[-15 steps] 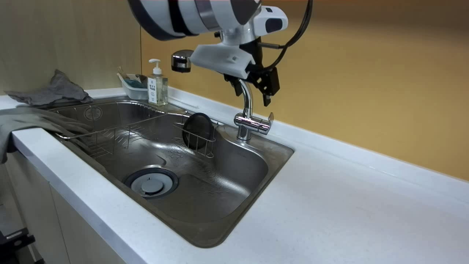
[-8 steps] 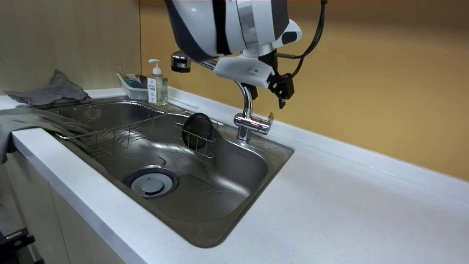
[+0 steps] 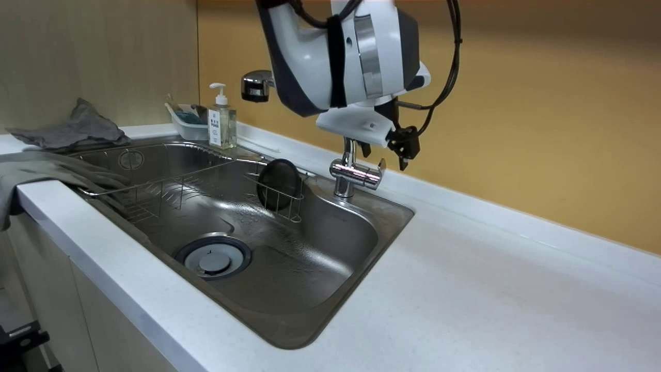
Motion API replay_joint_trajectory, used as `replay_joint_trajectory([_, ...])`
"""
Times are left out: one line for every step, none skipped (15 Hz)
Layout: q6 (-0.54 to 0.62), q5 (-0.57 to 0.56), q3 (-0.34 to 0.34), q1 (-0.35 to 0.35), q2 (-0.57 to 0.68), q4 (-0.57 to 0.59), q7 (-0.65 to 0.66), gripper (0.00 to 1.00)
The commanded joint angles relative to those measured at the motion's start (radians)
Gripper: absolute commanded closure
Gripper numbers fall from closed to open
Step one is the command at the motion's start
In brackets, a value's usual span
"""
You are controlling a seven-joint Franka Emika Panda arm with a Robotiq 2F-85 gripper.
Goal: Open the faucet.
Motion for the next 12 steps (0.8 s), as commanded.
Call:
replay_joint_trajectory([-0.011,-0.032,-0.046,0.042,0.039,0.058,0.063,0.00])
replay_joint_trajectory([-0.009,-0.031,-0.058,0.049,0.042,0.061,0.066,0.00])
replay_joint_trajectory([-0.010,-0.030,-0.067,0.055,0.042,0.061,0.066,0.00])
replay_joint_trajectory([-0.012,-0.035,-0.081,0.063,0.040,0.061,0.067,0.00])
replay_joint_trajectory([-0.015,-0.034,-0.091,0.066,0.037,0.058,0.062,0.00])
replay_joint_trajectory([-0.014,-0.028,-0.098,0.067,0.036,0.055,0.058,0.00])
replay_joint_trajectory([-0.017,-0.025,-0.108,0.069,0.034,0.052,0.057,0.00])
replay_joint_trajectory([-0.018,-0.021,-0.115,0.069,0.033,0.050,0.055,0.00])
replay_joint_trajectory([-0.020,-0.022,-0.125,0.071,0.032,0.048,0.057,0.00])
replay_joint_trajectory([-0.021,-0.022,-0.134,0.073,0.033,0.048,0.058,0.00])
replay_joint_trajectory([-0.021,-0.023,-0.140,0.076,0.034,0.048,0.060,0.00])
replay_joint_trajectory([-0.020,-0.022,-0.144,0.079,0.035,0.049,0.062,0.00])
